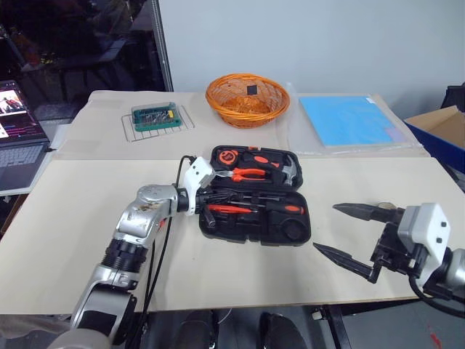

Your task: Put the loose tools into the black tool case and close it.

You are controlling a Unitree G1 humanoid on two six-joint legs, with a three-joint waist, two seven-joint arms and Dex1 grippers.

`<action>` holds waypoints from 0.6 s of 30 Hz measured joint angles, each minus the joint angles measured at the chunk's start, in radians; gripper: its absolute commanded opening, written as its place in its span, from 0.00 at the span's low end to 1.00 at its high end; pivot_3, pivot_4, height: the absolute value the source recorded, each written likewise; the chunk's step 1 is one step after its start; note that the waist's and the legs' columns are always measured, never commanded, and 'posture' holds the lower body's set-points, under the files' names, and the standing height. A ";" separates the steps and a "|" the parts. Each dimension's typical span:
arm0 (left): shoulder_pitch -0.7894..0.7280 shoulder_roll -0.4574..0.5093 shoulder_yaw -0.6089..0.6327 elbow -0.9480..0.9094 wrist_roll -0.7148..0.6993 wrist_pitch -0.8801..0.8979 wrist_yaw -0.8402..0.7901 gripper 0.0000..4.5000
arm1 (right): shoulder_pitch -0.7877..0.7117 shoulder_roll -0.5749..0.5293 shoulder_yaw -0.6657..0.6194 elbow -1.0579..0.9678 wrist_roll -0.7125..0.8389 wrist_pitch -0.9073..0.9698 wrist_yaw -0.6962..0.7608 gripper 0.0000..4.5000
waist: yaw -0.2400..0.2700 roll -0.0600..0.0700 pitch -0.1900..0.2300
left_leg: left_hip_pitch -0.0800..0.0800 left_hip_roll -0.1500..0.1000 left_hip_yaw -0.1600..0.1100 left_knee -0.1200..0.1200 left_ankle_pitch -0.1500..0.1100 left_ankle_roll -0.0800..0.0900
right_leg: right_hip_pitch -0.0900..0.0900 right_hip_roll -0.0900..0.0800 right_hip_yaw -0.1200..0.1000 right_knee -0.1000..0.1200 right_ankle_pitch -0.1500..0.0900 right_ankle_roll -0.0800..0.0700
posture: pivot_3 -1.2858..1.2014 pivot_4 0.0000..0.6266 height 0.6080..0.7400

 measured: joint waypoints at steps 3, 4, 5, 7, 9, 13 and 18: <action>-0.006 0.016 -0.029 0.013 0.025 0.003 0.008 0.01 | -0.001 0.000 0.005 0.000 -0.001 0.000 -0.001 1.00 | 0.000 0.000 0.000 | 0.000 0.000 0.000 0.000 0.000 -0.001 | 0.000 0.000 0.000 0.000 -0.001 -0.002 | 0.52 0.24 1.00; -0.010 0.030 -0.047 0.017 0.040 0.009 -0.002 0.01 | -0.002 0.000 0.008 0.000 -0.002 0.000 -0.001 1.00 | 0.000 0.000 0.000 | 0.000 0.000 0.000 0.000 0.000 -0.001 | 0.000 0.000 0.000 0.000 -0.002 -0.003 | 0.52 0.24 1.00; -0.015 0.042 -0.061 0.018 0.044 0.017 -0.018 0.01 | -0.002 0.000 0.012 0.000 -0.002 0.000 -0.001 1.00 | 0.000 0.000 0.000 | 0.000 0.000 0.000 0.000 0.000 -0.001 | 0.000 0.000 0.000 0.000 -0.003 -0.005 | 0.52 0.24 1.00; -0.024 0.060 -0.076 0.012 0.043 0.027 -0.051 0.01 | -0.004 0.000 0.018 0.001 -0.002 0.000 -0.001 1.00 | -0.001 0.000 0.000 | 0.000 0.000 0.000 0.000 0.000 -0.001 | 0.000 0.000 0.000 0.000 -0.003 -0.005 | 0.52 0.24 1.00; -0.024 0.086 -0.086 -0.007 0.040 0.041 -0.094 0.01 | -0.004 0.000 0.020 0.002 -0.003 0.000 -0.001 1.00 | -0.001 0.000 0.000 | 0.000 0.000 0.000 0.000 -0.001 -0.001 | 0.000 0.000 0.000 0.000 -0.003 -0.005 | 0.52 0.24 1.00; -0.020 0.102 -0.101 -0.037 0.036 0.055 -0.136 0.01 | -0.001 0.002 0.025 0.002 -0.004 -0.001 -0.003 1.00 | -0.001 0.000 0.000 | 0.000 0.000 0.000 0.000 -0.004 -0.006 | 0.000 -0.001 0.000 0.000 -0.003 -0.005 | 0.52 0.24 1.00; -0.019 0.115 -0.109 -0.051 0.036 0.073 -0.157 0.01 | 0.000 0.004 0.032 0.000 -0.004 -0.001 -0.007 1.00 | -0.001 0.000 0.000 | 0.000 0.000 0.000 0.000 -0.003 -0.006 | 0.000 -0.001 0.000 0.000 -0.003 -0.005 | 0.52 0.24 1.00</action>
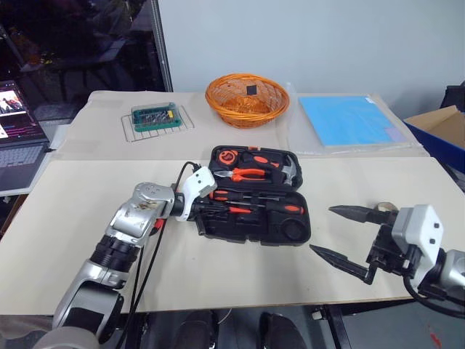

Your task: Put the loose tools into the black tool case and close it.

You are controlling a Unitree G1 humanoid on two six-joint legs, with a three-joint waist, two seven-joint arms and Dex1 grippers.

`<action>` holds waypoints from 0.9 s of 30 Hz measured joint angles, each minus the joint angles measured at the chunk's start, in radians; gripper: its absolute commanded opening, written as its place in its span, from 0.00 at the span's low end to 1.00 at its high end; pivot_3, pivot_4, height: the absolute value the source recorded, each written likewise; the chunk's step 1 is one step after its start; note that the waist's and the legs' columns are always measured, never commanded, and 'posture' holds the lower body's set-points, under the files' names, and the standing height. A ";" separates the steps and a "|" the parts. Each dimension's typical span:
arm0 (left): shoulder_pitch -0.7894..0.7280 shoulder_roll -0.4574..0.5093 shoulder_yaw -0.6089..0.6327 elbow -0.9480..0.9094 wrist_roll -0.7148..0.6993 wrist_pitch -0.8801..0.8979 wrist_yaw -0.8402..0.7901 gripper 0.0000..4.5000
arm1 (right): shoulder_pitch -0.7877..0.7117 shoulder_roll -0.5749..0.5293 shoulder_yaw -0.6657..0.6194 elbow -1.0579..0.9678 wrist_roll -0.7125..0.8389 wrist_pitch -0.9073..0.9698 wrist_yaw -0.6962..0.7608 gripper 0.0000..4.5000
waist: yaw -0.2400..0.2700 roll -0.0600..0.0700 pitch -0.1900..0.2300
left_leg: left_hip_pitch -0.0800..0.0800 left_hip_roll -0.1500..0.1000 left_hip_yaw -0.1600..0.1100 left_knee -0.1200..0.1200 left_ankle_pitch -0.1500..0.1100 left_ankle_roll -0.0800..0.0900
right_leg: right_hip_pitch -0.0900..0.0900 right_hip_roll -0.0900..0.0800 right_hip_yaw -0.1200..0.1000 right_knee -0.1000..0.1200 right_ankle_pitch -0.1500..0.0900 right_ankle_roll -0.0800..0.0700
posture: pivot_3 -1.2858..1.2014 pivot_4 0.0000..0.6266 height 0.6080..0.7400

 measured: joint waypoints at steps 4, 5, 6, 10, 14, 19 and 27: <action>0.005 0.004 0.000 -0.012 -0.017 0.008 -0.025 0.01 | -0.001 0.000 0.002 0.000 0.000 0.000 -0.002 1.00 | 0.000 0.000 0.000 | 0.000 0.000 0.000 0.000 0.000 0.001 | 0.000 0.000 0.000 0.000 0.000 0.000 | 0.52 0.24 1.00; 0.005 0.004 0.000 -0.013 -0.022 0.010 -0.029 0.01 | -0.002 0.000 0.003 0.000 0.000 0.000 -0.004 1.00 | 0.000 0.000 0.000 | 0.000 0.000 0.000 0.000 0.000 0.001 | 0.000 0.000 0.000 0.000 0.000 0.000 | 0.52 0.24 1.00; 0.005 0.004 0.000 -0.013 -0.024 0.013 -0.031 0.01 | -0.002 0.000 0.004 0.000 0.000 0.000 -0.005 1.00 | 0.000 0.000 0.000 | 0.000 0.000 0.000 0.000 0.000 0.001 | 0.000 0.000 0.000 0.000 0.000 0.000 | 0.52 0.24 1.00; 0.004 -0.007 -0.014 0.003 0.008 -0.006 0.003 0.01 | -0.003 0.000 0.007 0.000 0.000 0.000 -0.017 1.00 | 0.001 0.000 0.000 | 0.000 0.000 0.000 0.000 0.000 0.001 | 0.000 0.000 0.000 0.000 0.000 0.000 | 0.52 0.24 1.00; -0.004 -0.041 -0.022 0.035 0.026 -0.025 0.044 0.01 | -0.003 0.000 0.007 -0.001 0.000 0.000 -0.019 1.00 | 0.003 0.000 0.000 | 0.000 0.000 0.000 0.000 0.002 0.004 | 0.001 0.000 0.000 0.000 0.000 0.000 | 0.52 0.24 1.00; -0.012 -0.092 -0.004 0.063 0.011 0.003 0.084 0.01 | -0.003 0.000 0.007 -0.001 0.000 0.000 -0.019 1.00 | 0.003 0.000 0.000 | 0.001 0.000 0.000 0.000 0.002 0.003 | 0.002 -0.001 0.000 0.000 0.000 0.001 | 0.52 0.24 1.00; -0.073 -0.134 0.090 0.098 -0.076 0.207 0.145 0.01 | -0.003 0.000 0.008 -0.006 0.000 0.000 -0.030 1.00 | 0.001 0.000 0.000 | 0.001 -0.001 0.000 0.001 0.003 0.006 | 0.002 0.000 0.000 0.000 0.001 0.002 | 0.52 0.24 1.00</action>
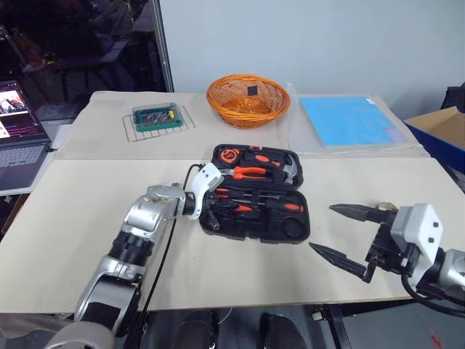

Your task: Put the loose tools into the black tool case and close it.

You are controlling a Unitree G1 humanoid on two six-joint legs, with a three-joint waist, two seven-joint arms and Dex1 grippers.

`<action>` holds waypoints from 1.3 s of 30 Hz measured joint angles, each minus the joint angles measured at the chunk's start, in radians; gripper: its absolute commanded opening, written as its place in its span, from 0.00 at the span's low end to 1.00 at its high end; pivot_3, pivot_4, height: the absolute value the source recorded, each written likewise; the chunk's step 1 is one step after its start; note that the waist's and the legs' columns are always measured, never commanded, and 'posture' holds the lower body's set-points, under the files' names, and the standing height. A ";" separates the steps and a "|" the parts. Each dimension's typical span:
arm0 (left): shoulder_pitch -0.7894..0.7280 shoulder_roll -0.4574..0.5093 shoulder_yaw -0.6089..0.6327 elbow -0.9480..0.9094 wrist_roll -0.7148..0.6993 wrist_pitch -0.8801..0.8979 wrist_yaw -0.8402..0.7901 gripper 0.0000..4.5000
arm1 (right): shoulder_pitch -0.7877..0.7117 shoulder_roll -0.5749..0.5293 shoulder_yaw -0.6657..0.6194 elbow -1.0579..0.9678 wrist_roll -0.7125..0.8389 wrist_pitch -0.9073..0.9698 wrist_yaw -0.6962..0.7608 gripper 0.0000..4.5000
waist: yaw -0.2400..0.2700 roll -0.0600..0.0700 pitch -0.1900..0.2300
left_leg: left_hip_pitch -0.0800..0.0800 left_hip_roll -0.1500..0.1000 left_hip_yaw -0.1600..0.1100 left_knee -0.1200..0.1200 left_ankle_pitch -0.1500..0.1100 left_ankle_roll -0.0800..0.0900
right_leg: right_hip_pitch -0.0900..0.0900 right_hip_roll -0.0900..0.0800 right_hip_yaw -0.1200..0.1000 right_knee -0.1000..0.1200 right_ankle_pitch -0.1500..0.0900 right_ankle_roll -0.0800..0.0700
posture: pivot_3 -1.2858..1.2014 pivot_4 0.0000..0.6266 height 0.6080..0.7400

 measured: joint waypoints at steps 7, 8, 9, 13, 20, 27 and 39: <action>-0.007 0.007 -0.008 0.017 0.009 0.000 0.034 0.01 | 0.000 0.000 0.001 0.000 0.000 0.000 -0.003 1.00 | 0.000 0.000 0.000 | 0.000 0.000 0.000 0.000 0.000 0.000 | 0.000 0.000 0.000 0.000 0.003 0.004 | 0.52 0.24 1.00; -0.007 0.010 -0.013 0.016 0.013 -0.007 0.036 0.01 | 0.000 0.000 0.002 0.000 0.000 0.000 -0.003 1.00 | 0.000 0.000 0.000 | 0.000 0.000 0.000 0.000 -0.001 0.000 | 0.000 0.000 0.000 0.000 0.003 0.004 | 0.52 0.24 1.00; -0.005 0.016 -0.023 0.012 0.022 -0.018 0.037 0.01 | 0.001 0.000 0.002 0.000 0.000 0.000 -0.003 1.00 | 0.000 0.000 0.000 | 0.000 0.000 0.000 0.000 -0.001 -0.001 | 0.000 0.000 0.000 -0.001 0.001 0.001 | 0.52 0.24 1.00; 0.000 0.022 -0.064 0.005 0.062 -0.091 0.042 0.01 | 0.001 0.000 0.007 0.000 -0.001 0.000 -0.003 1.00 | 0.000 0.000 0.000 | 0.000 0.000 0.000 0.000 -0.004 -0.006 | 0.001 -0.001 0.000 0.000 0.000 -0.001 | 0.52 0.24 1.00; 0.024 0.000 -0.097 0.011 0.126 -0.233 0.077 0.01 | 0.000 0.000 0.029 0.000 -0.010 0.000 -0.006 1.00 | 0.000 0.000 0.000 | 0.001 0.000 0.000 0.000 -0.004 -0.006 | 0.001 -0.001 0.000 0.000 0.000 -0.001 | 0.52 0.24 1.00; 0.039 -0.052 0.103 0.003 -0.021 -0.224 0.112 0.01 | -0.003 0.001 0.036 -0.001 -0.016 0.000 -0.009 1.00 | -0.004 0.000 0.000 | 0.000 0.000 0.000 0.000 -0.003 -0.004 | 0.000 -0.001 0.000 0.000 0.001 0.002 | 0.52 0.24 1.00; 0.303 0.101 0.365 -0.312 -0.025 0.047 0.479 0.99 | -0.071 0.004 0.055 0.014 0.018 -0.003 0.005 1.00 | -0.010 0.000 0.000 | 0.001 0.000 0.000 -0.001 -0.005 -0.007 | 0.000 -0.001 0.000 0.000 0.004 0.006 | 0.52 0.24 1.00</action>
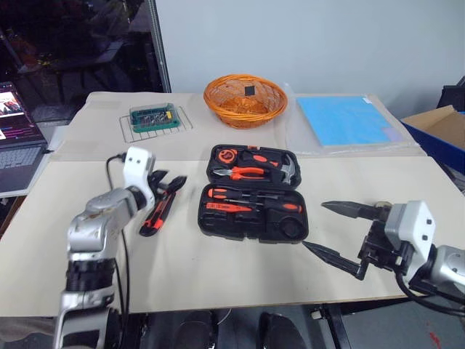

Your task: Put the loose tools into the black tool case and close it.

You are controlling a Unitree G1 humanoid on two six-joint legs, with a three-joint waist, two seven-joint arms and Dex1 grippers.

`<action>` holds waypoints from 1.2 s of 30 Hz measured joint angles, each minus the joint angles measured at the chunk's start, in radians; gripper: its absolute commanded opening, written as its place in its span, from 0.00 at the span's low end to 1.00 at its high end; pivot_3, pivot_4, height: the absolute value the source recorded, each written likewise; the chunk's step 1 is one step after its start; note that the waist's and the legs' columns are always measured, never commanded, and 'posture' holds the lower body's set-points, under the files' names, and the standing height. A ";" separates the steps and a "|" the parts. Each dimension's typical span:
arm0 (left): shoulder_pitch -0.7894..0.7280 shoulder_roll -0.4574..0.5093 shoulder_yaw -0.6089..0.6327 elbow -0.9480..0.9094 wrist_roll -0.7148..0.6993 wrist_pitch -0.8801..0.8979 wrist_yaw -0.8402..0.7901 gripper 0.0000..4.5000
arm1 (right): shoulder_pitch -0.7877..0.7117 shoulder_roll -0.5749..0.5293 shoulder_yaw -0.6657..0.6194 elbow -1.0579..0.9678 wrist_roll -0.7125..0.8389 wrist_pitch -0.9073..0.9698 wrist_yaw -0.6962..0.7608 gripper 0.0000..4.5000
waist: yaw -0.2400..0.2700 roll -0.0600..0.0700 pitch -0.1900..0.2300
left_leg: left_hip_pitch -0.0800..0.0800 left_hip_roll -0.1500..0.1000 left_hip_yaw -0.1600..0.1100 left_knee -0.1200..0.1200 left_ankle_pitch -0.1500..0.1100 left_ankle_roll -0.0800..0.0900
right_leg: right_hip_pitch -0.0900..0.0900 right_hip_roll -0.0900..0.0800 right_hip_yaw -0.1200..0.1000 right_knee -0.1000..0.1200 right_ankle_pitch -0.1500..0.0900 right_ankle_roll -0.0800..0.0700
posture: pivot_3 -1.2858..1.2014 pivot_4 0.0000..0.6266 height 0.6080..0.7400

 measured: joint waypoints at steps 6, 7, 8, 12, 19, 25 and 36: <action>0.124 0.026 -0.010 -0.136 0.003 0.154 0.063 0.93 | -0.049 -0.001 0.027 0.035 0.004 -0.022 0.042 1.00 | 0.009 0.000 0.000 | 0.000 0.000 0.000 0.000 0.000 -0.001 | -0.001 -0.001 0.000 0.000 -0.004 -0.006 | 0.52 0.24 1.00; 0.129 0.026 -0.011 -0.147 0.003 0.164 0.069 0.86 | -0.055 -0.002 0.027 0.038 0.004 -0.027 0.047 1.00 | 0.010 0.000 0.000 | 0.001 0.000 0.000 0.000 -0.001 -0.001 | -0.001 -0.001 0.000 0.000 -0.004 -0.006 | 0.52 0.24 1.00; 0.136 0.025 -0.012 -0.158 0.002 0.173 0.073 0.82 | -0.060 -0.003 0.028 0.041 0.004 -0.032 0.056 1.00 | 0.010 0.000 0.000 | 0.002 0.000 0.000 -0.001 -0.001 -0.001 | 0.000 -0.001 0.000 0.000 -0.004 -0.006 | 0.52 0.24 1.00; 0.145 0.014 -0.008 -0.165 0.000 0.172 0.089 0.49 | -0.079 -0.008 0.037 0.054 0.004 -0.039 0.084 1.00 | 0.010 0.001 0.000 | 0.003 0.000 0.000 -0.001 -0.001 -0.001 | 0.000 -0.001 0.000 0.000 -0.004 -0.006 | 0.52 0.24 1.00; 0.070 0.105 -0.092 -0.149 -0.168 0.006 -0.307 0.39 | 0.008 -0.009 0.004 0.049 0.004 -0.044 0.121 1.00 | 0.022 -0.001 0.000 | -0.003 0.000 0.001 -0.001 0.000 -0.002 | -0.008 -0.001 -0.002 0.000 -0.003 -0.011 | 0.52 0.24 1.00; -0.161 0.197 -0.396 -0.025 -0.078 -0.278 -0.708 0.39 | 0.130 -0.010 -0.123 0.024 0.004 -0.049 0.149 1.00 | 0.021 0.004 -0.002 | -0.003 0.000 0.007 -0.001 -0.001 0.000 | -0.005 -0.001 0.001 0.000 -0.004 -0.008 | 0.52 0.24 1.00; -0.376 0.060 -0.684 0.346 0.192 -0.572 -0.852 0.39 | 0.277 0.038 -0.222 -0.106 0.006 -0.049 0.098 1.00 | 0.007 0.003 -0.002 | -0.003 0.002 0.007 -0.001 0.003 0.009 | -0.005 0.000 0.001 0.000 -0.005 -0.008 | 0.52 0.24 1.00</action>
